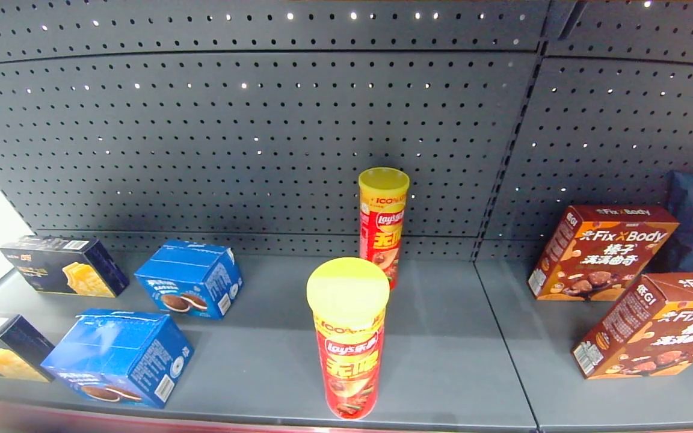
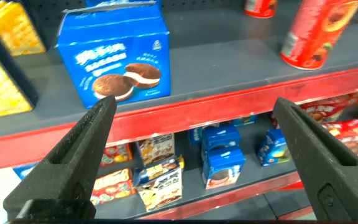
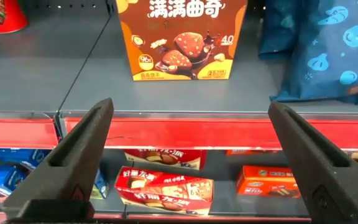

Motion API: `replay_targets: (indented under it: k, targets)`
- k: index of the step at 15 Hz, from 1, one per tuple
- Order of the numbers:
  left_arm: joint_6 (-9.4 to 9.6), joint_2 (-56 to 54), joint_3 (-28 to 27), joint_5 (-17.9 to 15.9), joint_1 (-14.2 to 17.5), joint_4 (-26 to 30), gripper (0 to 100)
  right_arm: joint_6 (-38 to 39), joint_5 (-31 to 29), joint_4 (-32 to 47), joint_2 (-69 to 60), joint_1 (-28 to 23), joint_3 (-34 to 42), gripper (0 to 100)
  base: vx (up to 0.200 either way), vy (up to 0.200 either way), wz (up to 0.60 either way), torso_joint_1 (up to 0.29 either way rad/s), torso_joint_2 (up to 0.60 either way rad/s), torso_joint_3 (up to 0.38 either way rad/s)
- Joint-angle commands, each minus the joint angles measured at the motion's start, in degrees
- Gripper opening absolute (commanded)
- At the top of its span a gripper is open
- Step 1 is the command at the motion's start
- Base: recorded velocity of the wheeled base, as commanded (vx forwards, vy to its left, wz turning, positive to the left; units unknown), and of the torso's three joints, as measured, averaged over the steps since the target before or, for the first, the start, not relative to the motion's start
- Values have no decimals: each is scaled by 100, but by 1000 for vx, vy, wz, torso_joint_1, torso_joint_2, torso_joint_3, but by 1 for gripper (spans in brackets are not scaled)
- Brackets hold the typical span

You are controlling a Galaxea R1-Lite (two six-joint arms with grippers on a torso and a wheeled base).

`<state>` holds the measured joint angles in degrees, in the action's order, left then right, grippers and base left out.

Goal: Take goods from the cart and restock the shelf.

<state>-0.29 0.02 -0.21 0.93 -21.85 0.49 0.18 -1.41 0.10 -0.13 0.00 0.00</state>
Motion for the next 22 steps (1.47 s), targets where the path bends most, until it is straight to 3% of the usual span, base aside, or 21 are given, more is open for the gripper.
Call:
replay_targets:
  k: [1,2,4,5,6,7,8,9,10,11,13,15,17,19,22]
  targets:
    - [715,-2,-23,-119,-566,-22,100,-1,1,-1,13,0,0,100,0,0,0,0,0,0]
    - [943,261,-41,-242,-540,-22,100,-1,1,-1,13,0,0,100,0,0,0,0,0,0]
    - [952,367,-41,-295,-514,-40,100,-1,1,-1,13,0,0,100,0,0,0,0,0,0]
    - [987,525,-146,-550,-531,-110,100,-1,1,-1,13,0,0,100,0,0,0,0,0,0]
    - [961,1448,-1139,-374,-900,-251,100,-1,10,-1,13,0,0,100,0,0,0,0,0,0]
    - [873,2142,-1421,-14,-1217,-304,100,-1,10,-1,13,0,0,100,0,0,0,0,0,0]
    - [741,2582,-2027,83,-1621,-515,100,-1,10,-1,13,0,0,100,0,0,0,0,0,0]
    - [759,3276,-2431,-137,-1814,-541,100,-1,10,-1,13,0,0,100,0,0,0,0,0,0]
    - [794,3548,-2519,-137,-1858,-523,100,-1,1,-1,13,0,0,100,0,0,0,0,0,0]
    - [899,3838,-2519,-181,-1876,-523,100,-1,10,-1,13,0,0,100,0,0,0,0,0,0]
    - [917,4331,-2616,-348,-1902,-409,100,-1,10,-1,13,0,0,100,0,0,0,0,0,0]
    - [864,5078,-2801,-330,-1946,-427,100,-1,10,-1,13,0,0,100,0,0,0,0,0,0]
    - [724,5983,-2774,-137,-1876,-805,100,-1,10,-1,13,0,0,100,0,0,0,0,0,0]
    - [557,6607,-2774,-137,-1700,-1235,100,-1,10,-1,13,0,0,100,0,0,0,0,0,0]
    - [627,7477,-2818,-110,-1199,-1780,100,-1,10,-1,13,0,0,100,0,0,0,0,0,0]
